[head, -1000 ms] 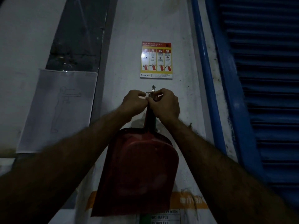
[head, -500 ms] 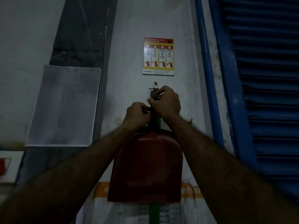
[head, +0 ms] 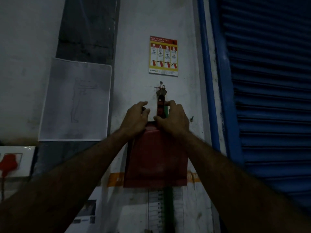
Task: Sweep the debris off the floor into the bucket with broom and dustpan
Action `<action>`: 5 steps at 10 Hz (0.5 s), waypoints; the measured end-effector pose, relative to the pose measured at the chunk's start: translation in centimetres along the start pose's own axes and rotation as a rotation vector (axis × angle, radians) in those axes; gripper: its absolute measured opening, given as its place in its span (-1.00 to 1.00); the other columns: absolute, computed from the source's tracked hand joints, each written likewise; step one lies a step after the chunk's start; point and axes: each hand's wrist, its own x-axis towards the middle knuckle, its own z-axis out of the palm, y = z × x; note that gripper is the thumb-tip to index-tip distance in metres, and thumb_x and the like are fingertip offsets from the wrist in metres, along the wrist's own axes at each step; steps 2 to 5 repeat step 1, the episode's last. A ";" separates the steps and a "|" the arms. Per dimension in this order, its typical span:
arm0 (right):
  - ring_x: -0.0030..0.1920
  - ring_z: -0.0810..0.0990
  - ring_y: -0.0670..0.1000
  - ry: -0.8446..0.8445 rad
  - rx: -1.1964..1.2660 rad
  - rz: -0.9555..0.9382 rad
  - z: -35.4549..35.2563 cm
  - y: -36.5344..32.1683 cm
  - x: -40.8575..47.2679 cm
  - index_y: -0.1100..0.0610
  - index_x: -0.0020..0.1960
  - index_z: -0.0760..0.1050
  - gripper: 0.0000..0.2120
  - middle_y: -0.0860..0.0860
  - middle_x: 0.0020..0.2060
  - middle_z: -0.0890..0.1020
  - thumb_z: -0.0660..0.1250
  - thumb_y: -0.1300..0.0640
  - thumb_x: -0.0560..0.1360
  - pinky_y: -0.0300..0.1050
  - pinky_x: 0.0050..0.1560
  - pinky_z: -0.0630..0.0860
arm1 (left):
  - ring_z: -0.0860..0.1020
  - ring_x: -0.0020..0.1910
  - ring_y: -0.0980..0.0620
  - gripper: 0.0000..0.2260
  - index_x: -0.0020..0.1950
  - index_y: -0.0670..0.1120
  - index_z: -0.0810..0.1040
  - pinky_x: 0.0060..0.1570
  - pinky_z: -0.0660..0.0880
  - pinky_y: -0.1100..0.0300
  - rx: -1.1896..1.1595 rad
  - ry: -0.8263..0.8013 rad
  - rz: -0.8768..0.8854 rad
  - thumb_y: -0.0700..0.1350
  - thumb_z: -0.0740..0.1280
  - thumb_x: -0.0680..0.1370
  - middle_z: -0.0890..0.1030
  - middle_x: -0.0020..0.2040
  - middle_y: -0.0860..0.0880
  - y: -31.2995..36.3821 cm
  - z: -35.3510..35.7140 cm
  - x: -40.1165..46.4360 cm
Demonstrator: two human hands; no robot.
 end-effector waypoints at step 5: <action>0.11 0.51 0.05 -0.004 -0.057 0.023 -0.6 -1.3 -1.6 0.02 0.35 0.34 -0.38 0.05 0.15 0.45 0.45 -0.19 0.41 -0.11 -0.04 0.41 | 0.50 0.29 -0.07 -0.60 0.49 -0.11 0.40 0.30 0.43 0.02 0.020 0.026 0.007 0.01 0.19 0.69 0.53 0.32 -0.14 -0.3 -1.4 -0.2</action>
